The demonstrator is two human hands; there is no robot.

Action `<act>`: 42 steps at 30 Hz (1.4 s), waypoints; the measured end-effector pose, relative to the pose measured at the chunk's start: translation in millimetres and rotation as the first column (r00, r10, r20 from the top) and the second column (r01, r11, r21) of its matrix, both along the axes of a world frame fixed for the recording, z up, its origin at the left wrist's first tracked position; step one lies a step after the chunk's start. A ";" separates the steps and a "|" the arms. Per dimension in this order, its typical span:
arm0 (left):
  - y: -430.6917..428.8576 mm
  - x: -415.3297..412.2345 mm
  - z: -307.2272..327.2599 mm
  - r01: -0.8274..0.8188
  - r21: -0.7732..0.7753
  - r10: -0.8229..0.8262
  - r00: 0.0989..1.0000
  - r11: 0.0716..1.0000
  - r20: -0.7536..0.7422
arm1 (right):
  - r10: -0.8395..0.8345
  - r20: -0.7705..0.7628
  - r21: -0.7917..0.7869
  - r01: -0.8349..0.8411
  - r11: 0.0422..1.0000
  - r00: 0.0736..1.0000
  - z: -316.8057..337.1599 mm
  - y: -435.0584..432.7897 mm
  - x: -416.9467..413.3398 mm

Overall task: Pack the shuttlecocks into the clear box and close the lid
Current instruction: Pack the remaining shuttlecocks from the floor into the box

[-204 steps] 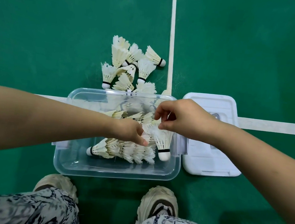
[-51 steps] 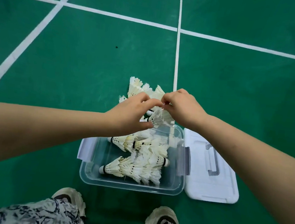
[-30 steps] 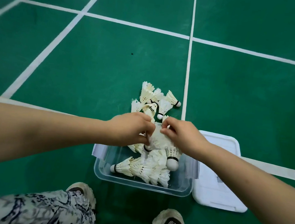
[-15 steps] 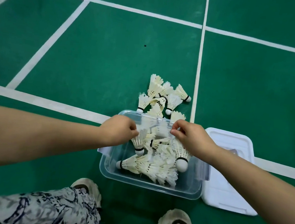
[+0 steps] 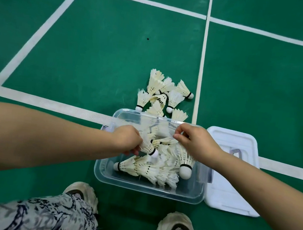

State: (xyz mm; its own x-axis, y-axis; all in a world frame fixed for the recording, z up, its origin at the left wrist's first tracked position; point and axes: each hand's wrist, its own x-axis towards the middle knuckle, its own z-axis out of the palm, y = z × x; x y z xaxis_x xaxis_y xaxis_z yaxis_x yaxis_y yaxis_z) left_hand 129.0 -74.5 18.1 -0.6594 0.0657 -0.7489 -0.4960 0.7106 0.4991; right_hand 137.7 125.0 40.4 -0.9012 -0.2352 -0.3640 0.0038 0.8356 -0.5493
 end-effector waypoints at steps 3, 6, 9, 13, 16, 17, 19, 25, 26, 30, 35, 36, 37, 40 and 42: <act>6.6 -2.5 -2.8 -0.072 0.060 0.068 0.996 0.996 0.064 | 0.006 0.002 -0.011 -0.006 1.000 1.000 -2.1 6.1 3.9; 13.1 -1.1 -3.4 -0.071 0.079 0.061 0.991 0.994 0.121 | -0.012 0.005 -0.021 0.012 1.000 1.000 -3.4 12.0 6.7; 18.5 1.3 -6.2 -0.055 0.096 0.039 0.986 0.994 0.162 | -0.021 0.012 -0.032 0.021 0.999 1.000 -3.1 14.7 7.2; 26.8 3.5 -10.8 -0.049 0.120 0.024 0.979 0.992 0.201 | -0.032 0.017 -0.056 0.033 0.998 0.999 -2.3 19.2 8.5; 32.7 4.2 -15.0 -0.042 0.126 0.012 0.973 0.991 0.230 | -0.037 0.011 -0.075 0.037 0.996 0.999 -1.6 22.8 10.4; 34.0 3.9 -16.7 -0.043 0.129 0.011 0.972 0.991 0.237 | -0.039 0.013 -0.084 0.040 0.996 0.999 -1.5 23.5 10.9; 35.0 2.7 -20.3 -0.055 0.130 0.021 0.969 0.990 0.244 | -0.040 0.015 -0.097 0.042 0.994 0.999 -1.9 24.7 11.7; 31.5 -0.4 -26.2 -0.014 0.107 -0.019 0.953 0.994 0.303 | -0.050 0.028 -0.121 0.053 0.991 0.998 -3.8 26.1 13.9; 31.3 -0.4 -25.5 0.030 0.084 -0.055 0.949 0.996 0.310 | -0.052 0.028 -0.126 0.056 0.990 0.998 -3.9 26.0 14.4; 29.2 -2.9 -15.8 0.258 -0.070 -0.240 0.951 0.964 0.196 | -0.080 0.028 -0.152 0.083 0.985 0.996 -2.1 22.9 15.6; 24.1 -9.3 9.9 0.423 -0.136 -0.438 0.891 0.896 -0.118 | -0.092 0.029 -0.173 0.096 0.980 0.995 5.8 11.8 15.7; 22.1 -8.5 16.1 0.442 -0.077 -0.449 0.880 0.894 -0.154 | -0.079 0.026 -0.177 0.082 0.981 0.997 8.3 7.0 15.8; 22.2 -7.8 21.6 0.438 0.017 -0.431 0.889 0.899 -0.158 | -0.068 0.022 -0.183 0.071 0.981 0.997 10.1 3.3 15.5; 23.3 -3.8 31.8 0.349 0.288 -0.342 0.937 0.892 -0.075 | -0.035 0.006 -0.217 0.036 0.976 0.999 14.7 -7.0 15.9; 19.5 -0.6 34.5 0.305 0.373 -0.311 0.949 0.877 -0.045 | 0.000 0.003 -0.247 0.001 0.969 1.000 20.5 -17.1 16.5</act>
